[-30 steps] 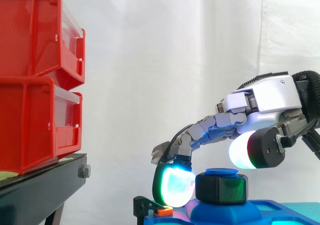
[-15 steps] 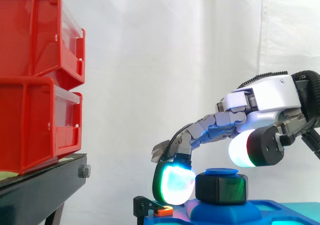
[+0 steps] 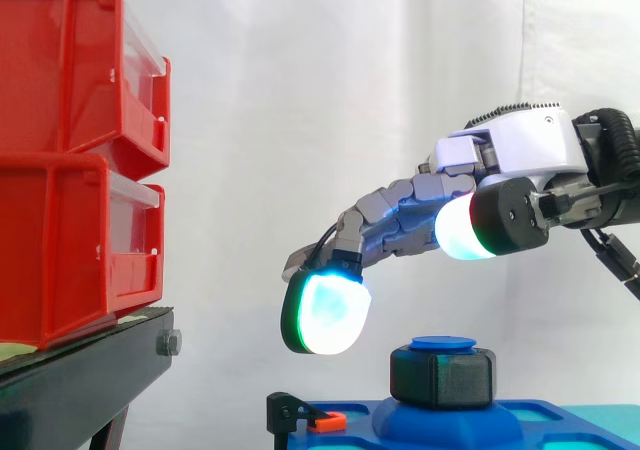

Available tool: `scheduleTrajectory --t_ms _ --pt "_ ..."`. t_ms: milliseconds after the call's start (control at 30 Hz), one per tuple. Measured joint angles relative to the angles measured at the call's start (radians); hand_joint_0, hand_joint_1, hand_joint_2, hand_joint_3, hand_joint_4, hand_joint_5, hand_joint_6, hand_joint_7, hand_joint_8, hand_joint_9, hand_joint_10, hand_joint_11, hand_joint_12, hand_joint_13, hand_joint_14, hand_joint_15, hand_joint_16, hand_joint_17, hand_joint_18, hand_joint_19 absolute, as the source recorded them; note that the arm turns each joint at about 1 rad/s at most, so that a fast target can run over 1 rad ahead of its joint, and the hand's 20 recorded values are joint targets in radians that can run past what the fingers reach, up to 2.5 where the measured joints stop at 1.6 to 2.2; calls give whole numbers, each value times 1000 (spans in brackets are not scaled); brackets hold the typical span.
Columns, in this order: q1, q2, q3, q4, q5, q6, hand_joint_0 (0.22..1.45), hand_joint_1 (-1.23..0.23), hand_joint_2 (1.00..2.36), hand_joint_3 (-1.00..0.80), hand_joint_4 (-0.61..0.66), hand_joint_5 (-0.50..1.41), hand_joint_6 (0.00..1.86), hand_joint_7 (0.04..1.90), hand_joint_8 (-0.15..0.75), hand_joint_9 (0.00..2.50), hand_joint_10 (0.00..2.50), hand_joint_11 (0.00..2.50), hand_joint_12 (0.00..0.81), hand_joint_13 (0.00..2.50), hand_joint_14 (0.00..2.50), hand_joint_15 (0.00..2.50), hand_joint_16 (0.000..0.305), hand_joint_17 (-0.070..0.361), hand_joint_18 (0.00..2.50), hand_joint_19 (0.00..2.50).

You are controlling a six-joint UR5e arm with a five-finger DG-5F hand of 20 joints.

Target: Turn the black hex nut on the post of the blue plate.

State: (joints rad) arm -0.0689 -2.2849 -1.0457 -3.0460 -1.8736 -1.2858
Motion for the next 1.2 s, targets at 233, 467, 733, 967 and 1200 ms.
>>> scheduleTrajectory --t_ms 233,467,733,967,1200 --pt "10 0 8 -22 1 8 465 -362 1000 -500 159 -203 503 830 208 265 0 40 325 41 2 57 53 119 0 258" --pt "17 0 9 -54 2 5 465 -361 1000 -500 171 -198 503 855 207 272 1 55 323 52 0 56 53 120 0 248" --pt "18 0 8 -69 2 -4 466 -360 1000 -500 177 -196 503 862 208 279 2 57 321 60 1 60 54 121 0 241" --pt "17 -1 -7 -67 8 -32 467 -356 1000 -500 177 -195 503 861 208 281 0 59 321 59 2 51 54 121 0 242" --pt "14 -1 -9 -67 11 -46 469 -356 1000 -500 179 -195 503 862 207 279 2 59 321 59 1 51 54 120 0 242"
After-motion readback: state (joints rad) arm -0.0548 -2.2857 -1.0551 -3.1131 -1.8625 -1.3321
